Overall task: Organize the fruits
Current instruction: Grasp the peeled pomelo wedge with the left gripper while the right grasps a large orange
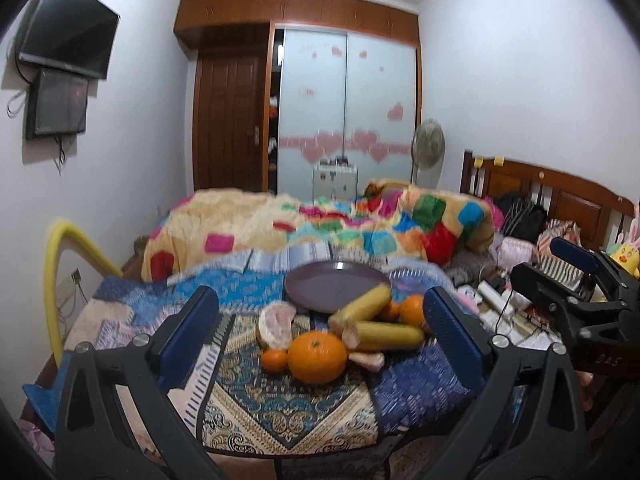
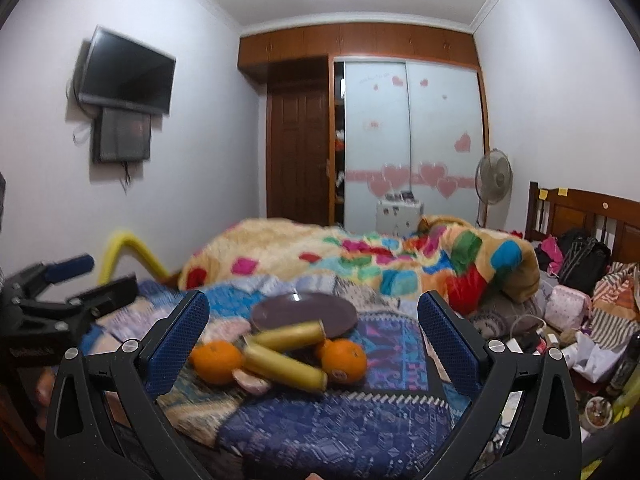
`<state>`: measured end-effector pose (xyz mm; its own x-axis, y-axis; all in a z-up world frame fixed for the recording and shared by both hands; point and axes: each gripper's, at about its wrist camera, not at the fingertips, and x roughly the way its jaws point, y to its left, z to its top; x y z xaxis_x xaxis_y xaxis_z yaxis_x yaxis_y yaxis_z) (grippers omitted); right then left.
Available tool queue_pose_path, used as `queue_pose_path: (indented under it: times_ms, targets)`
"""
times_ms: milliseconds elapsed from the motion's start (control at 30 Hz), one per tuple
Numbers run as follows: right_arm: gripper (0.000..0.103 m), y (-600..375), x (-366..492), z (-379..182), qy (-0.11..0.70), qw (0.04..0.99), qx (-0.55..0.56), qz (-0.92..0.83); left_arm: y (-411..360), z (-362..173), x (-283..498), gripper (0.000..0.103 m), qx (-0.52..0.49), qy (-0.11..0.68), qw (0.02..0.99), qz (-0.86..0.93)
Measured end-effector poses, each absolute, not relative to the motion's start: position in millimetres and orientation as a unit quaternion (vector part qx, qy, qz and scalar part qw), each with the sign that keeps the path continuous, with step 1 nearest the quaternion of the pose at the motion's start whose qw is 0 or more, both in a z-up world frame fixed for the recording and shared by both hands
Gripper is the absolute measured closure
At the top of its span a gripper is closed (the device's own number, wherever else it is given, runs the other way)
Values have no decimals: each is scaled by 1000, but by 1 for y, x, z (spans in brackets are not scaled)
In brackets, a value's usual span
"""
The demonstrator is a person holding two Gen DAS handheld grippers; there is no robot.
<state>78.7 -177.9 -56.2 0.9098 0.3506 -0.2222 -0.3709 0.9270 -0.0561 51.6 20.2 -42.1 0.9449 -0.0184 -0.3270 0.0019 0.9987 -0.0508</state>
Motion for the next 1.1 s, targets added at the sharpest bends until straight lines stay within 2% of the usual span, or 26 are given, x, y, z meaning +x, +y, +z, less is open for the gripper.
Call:
queue_pose_path:
  times_ms: [267, 400, 533, 667, 767, 900, 1100]
  targets:
    - [0, -176, 130, -103, 185, 961, -84, 191, 50, -91, 99, 0, -49, 250, 967, 1]
    - [0, -180, 153, -119, 215, 954, -77, 195, 59, -111, 121, 13, -45, 281, 958, 0]
    - [12, -188, 179, -130, 244, 948, -69, 190, 62, -123, 142, 16, -33, 305, 952, -1]
    - [25, -191, 201, -134, 268, 942, -63, 190, 70, -125, 167, 26, -31, 322, 946, -6]
    - [29, -188, 213, -136, 283, 936, -61, 199, 79, -126, 189, 31, -39, 339, 940, -12]
    - [30, -183, 227, -140, 302, 929, -67, 205, 88, -130, 218, 39, -37, 376, 926, -15]
    - [34, -180, 245, -145, 336, 913, -61, 224, 92, -144, 250, 39, -22, 426, 904, -25]
